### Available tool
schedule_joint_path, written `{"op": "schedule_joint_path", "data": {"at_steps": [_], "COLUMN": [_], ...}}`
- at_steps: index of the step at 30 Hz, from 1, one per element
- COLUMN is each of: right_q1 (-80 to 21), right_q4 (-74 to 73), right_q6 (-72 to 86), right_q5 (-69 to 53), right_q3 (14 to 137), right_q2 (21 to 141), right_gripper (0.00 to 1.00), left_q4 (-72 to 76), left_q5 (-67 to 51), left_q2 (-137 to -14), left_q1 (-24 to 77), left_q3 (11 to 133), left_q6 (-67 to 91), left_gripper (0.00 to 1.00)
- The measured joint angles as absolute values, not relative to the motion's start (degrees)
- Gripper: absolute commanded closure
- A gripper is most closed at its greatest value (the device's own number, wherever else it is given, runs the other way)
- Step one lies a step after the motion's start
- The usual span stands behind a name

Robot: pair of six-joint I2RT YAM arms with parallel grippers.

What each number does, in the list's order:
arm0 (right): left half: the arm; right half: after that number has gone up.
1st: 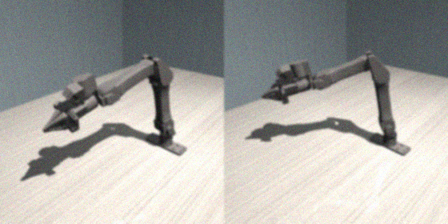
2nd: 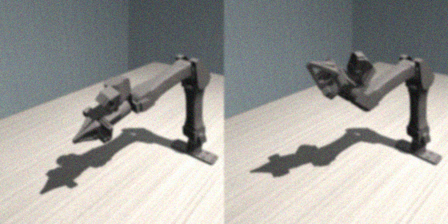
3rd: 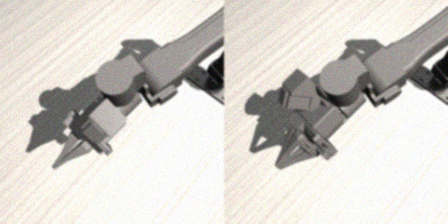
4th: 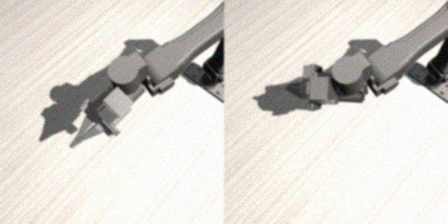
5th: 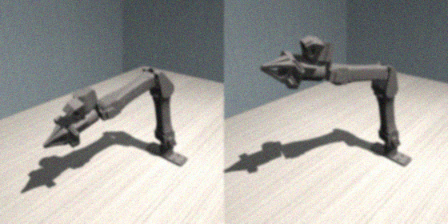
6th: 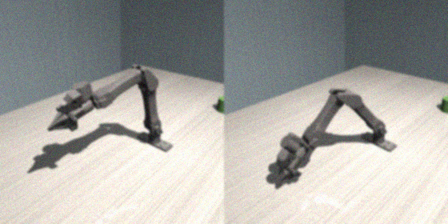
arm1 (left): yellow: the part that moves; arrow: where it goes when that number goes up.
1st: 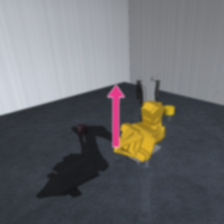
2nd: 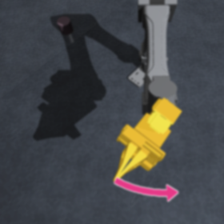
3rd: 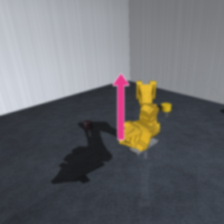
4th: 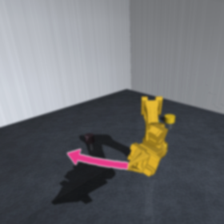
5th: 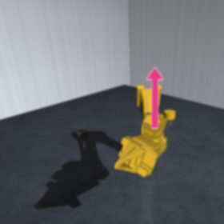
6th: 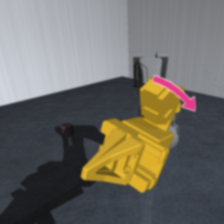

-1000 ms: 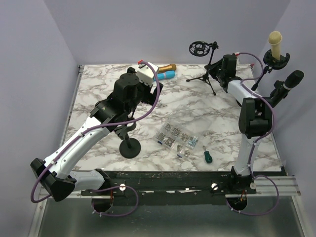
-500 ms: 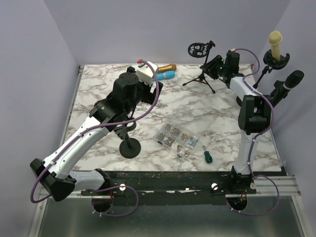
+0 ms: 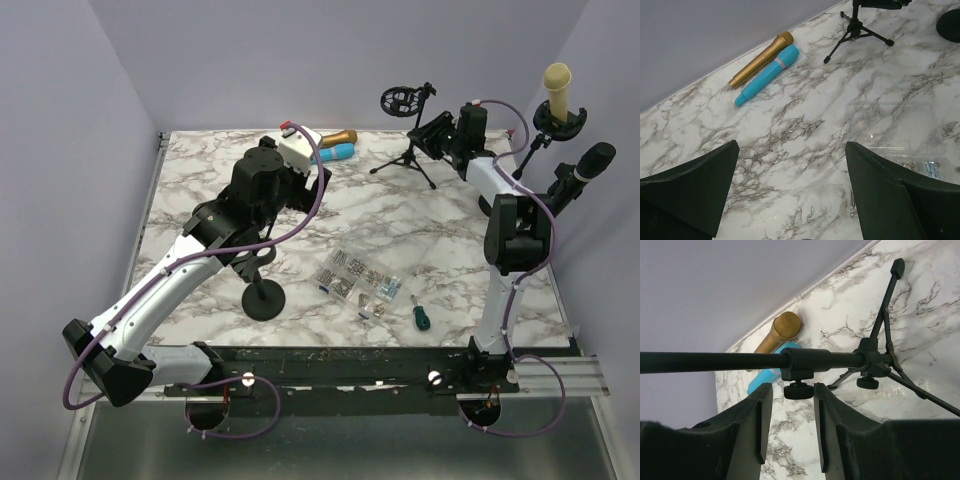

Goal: Remove the microphone from the stand

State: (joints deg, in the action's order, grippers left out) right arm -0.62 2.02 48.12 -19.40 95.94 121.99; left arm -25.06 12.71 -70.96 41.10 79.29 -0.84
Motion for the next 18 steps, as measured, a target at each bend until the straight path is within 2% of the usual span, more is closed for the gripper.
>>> {"op": "schedule_joint_path", "data": {"at_steps": [8, 14, 18], "right_q1": [-0.6, -0.6, -0.7], "right_q4": [2.3, 2.4, 1.8], "right_q6": [48.9, 49.1, 48.1], "right_q5": [-18.2, -17.5, -16.0], "right_q3": [95.6, 95.4, 95.4], "right_q2": [121.7, 121.7, 121.4], "right_gripper": [0.69, 0.97, 0.99], "left_q4": [-25.5, -25.6, -25.6], "left_q5": [12.0, 11.9, 11.9], "left_q2": [-71.0, -71.0, -71.0], "left_q1": [41.1, 41.1, 41.1], "left_q3": [79.3, 79.3, 79.3], "left_q6": [-0.8, -0.8, -0.8], "left_gripper": [0.07, 0.07, 0.07]}}
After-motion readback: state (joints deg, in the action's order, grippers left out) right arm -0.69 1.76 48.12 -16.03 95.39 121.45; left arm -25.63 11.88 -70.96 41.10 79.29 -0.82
